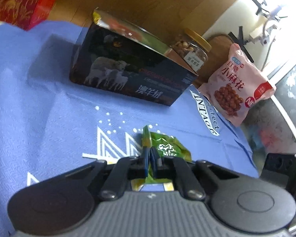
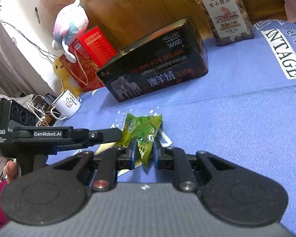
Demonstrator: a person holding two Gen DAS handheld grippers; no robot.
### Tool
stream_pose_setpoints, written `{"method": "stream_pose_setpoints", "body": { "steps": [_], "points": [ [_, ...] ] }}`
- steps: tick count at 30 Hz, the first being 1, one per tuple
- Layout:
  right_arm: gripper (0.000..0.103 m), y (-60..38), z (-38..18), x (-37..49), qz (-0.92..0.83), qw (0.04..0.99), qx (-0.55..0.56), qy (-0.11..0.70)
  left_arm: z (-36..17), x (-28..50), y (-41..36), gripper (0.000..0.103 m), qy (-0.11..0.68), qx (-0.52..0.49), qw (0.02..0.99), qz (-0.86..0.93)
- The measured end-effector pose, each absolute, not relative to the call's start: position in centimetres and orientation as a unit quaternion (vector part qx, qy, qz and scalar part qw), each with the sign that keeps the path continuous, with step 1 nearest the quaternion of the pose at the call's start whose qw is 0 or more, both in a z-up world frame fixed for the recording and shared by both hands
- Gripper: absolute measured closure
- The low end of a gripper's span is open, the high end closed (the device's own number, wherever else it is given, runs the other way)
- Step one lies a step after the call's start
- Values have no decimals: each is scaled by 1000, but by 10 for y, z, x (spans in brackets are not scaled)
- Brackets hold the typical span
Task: Organize snacks
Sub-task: 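Lift the green packet with the left gripper and hold it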
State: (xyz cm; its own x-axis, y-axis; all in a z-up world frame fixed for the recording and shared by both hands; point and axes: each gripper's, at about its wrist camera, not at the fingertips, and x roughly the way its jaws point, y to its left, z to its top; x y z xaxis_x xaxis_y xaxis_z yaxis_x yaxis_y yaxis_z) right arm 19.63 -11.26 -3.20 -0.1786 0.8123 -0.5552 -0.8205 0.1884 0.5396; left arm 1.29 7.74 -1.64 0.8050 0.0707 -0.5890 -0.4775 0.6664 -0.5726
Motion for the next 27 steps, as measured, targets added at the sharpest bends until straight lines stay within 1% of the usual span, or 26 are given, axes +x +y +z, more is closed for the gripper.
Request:
{"method": "stream_pose_setpoints", "body": {
  "steps": [5, 9, 10, 11, 12, 13, 14, 16, 18, 20, 22, 25, 27],
  "points": [
    [84, -113, -33, 198, 635, 641, -1, 431, -13, 10, 77, 100, 268, -375, 873, 157],
    [86, -117, -39, 210, 622, 626, 42, 469, -15, -2, 91, 99, 261, -408, 860, 161],
    [86, -118, -42, 214, 617, 620, 57, 481, -15, -4, 93, 96, 260, -411, 858, 161],
    [86, -119, -44, 218, 612, 613, 72, 494, -16, -6, 96, 88, 261, -417, 856, 159],
    [86, -120, -47, 221, 608, 608, 85, 504, -17, -8, 98, 74, 263, -425, 852, 157],
    [87, -121, -48, 224, 603, 603, 98, 513, -19, -9, 100, 65, 264, -433, 848, 155],
    [88, -122, -50, 227, 598, 597, 113, 523, -20, -10, 102, 60, 260, -441, 846, 149],
    [88, -124, -54, 234, 587, 582, 146, 543, -23, -9, 104, 59, 256, -457, 841, 136],
    [88, -126, -57, 239, 580, 569, 172, 557, -27, -7, 107, 53, 251, -479, 833, 119],
    [89, -129, -60, 243, 576, 555, 192, 568, -32, -3, 109, 53, 247, -498, 825, 102],
    [89, -131, -63, 248, 571, 541, 213, 579, -35, 2, 110, 56, 243, -510, 820, 91],
    [89, -132, -64, 249, 567, 530, 230, 586, -41, 10, 109, 67, 241, -519, 816, 85],
    [89, -131, -62, 249, 568, 532, 229, 585, -46, 16, 106, 91, 248, -524, 811, 80]
  ]
}}
